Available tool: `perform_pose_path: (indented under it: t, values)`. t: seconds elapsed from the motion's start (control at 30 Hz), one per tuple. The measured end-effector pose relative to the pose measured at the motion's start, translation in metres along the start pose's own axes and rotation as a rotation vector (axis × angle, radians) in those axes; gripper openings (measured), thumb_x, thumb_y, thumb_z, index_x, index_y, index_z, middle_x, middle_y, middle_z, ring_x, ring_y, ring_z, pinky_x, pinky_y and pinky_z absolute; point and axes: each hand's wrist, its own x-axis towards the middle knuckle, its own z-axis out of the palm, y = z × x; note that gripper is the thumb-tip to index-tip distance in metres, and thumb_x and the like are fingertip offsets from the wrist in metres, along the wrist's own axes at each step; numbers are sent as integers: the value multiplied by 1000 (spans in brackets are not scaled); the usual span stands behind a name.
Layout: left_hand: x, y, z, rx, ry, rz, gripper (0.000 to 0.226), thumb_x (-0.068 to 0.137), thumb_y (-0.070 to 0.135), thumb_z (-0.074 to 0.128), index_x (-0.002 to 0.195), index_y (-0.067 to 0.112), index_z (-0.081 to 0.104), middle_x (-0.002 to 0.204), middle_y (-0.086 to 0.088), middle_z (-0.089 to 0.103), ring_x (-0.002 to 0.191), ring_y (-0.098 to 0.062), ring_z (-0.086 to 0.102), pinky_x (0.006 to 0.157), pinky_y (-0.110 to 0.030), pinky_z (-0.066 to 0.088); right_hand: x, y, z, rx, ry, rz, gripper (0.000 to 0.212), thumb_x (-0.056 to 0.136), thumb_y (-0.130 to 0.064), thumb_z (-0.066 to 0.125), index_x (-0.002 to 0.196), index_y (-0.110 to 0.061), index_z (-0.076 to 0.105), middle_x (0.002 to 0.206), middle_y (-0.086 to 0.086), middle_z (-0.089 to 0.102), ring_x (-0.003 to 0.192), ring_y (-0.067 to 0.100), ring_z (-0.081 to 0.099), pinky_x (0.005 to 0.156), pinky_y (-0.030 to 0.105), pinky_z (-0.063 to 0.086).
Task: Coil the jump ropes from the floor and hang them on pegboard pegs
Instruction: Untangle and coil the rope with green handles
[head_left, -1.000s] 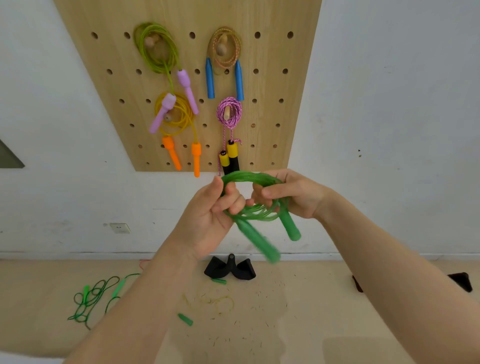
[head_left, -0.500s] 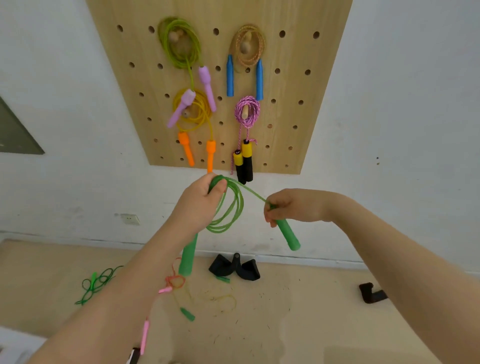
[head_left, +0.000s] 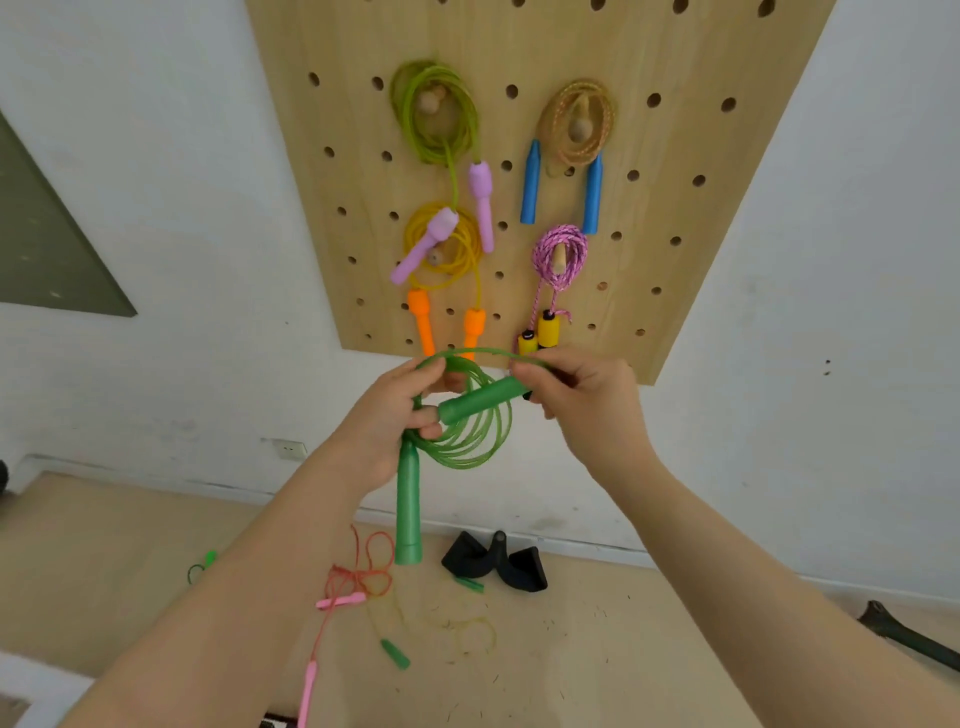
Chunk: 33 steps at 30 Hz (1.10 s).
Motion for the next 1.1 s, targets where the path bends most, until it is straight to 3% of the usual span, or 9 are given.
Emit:
perform_pose_path:
  t: [0.17, 0.3, 0.4, 0.5, 0.6, 0.73, 0.83, 0.9, 1.1]
  values:
    - [17, 20, -14, 539, 98, 132, 19, 95, 27, 50, 81, 22, 61, 58, 10, 49, 45, -5, 34, 51, -22, 31, 13, -5, 42, -183, 142, -398, 19, 79, -17, 67, 89, -2, 74, 82, 4, 51, 59, -3, 43, 60, 6, 43]
    - [22, 43, -25, 356, -59, 226, 19, 95, 24, 49, 84, 16, 61, 57, 4, 45, 44, -7, 35, 47, -19, 33, 21, -6, 74, -390, 108, -642, 11, 81, -8, 59, 91, -8, 62, 81, 12, 55, 68, 7, 40, 65, 14, 43]
    - [25, 62, -31, 187, -135, 235, 23, 95, 18, 49, 74, 15, 59, 52, 7, 47, 39, -5, 34, 43, -17, 32, 40, -13, 98, -464, 233, -598, 34, 73, -2, 66, 91, -15, 40, 86, 7, 55, 76, 19, 41, 67, 32, 37]
    - [39, 78, -48, 127, -183, 160, 14, 94, 15, 50, 83, 9, 57, 65, -2, 49, 34, -2, 30, 38, -15, 26, 48, -27, 111, -348, 311, -522, 46, 69, -13, 68, 104, -18, 39, 103, -2, 42, 90, 16, 39, 79, 24, 30]
    - [53, 86, -62, 108, -223, 76, 13, 93, 13, 49, 82, 9, 53, 66, -3, 40, 31, -1, 23, 38, -14, 20, 61, -36, 114, -251, 306, -421, 43, 71, -23, 71, 100, -26, 40, 85, -11, 41, 77, 10, 38, 74, 28, 35]
    - [71, 97, -81, 71, -287, -11, 22, 94, 17, 41, 73, 18, 46, 46, 9, 39, 33, -2, 22, 43, -18, 17, 90, -43, 123, -545, 456, -319, 69, 60, -50, 72, 114, -18, 44, 97, -7, 50, 87, 15, 46, 73, 24, 27]
    - [81, 103, -96, 49, -415, -50, 11, 85, 14, 44, 76, 13, 49, 45, 8, 39, 32, -2, 23, 44, -19, 17, 107, -50, 127, -165, 30, 79, 88, 67, -27, 80, 139, -16, 31, 134, 3, 43, 125, 17, 40, 96, 23, 29]
    - [87, 106, -104, 0, -498, -69, 12, 73, 15, 47, 79, 6, 54, 42, 6, 32, 31, -2, 23, 43, -19, 17, 115, -51, 130, 134, -243, 250, 62, 77, -8, 71, 132, -19, 45, 124, 2, 54, 121, 17, 50, 98, 29, 41]
    - [98, 105, -112, 128, -670, 51, 25, 70, -4, 49, 95, 0, 49, 38, 11, 33, 35, -2, 25, 42, -16, 25, 126, -36, 137, 216, -359, 288, 42, 69, -3, 55, 108, -16, 60, 104, 9, 66, 101, 24, 61, 96, 40, 46]
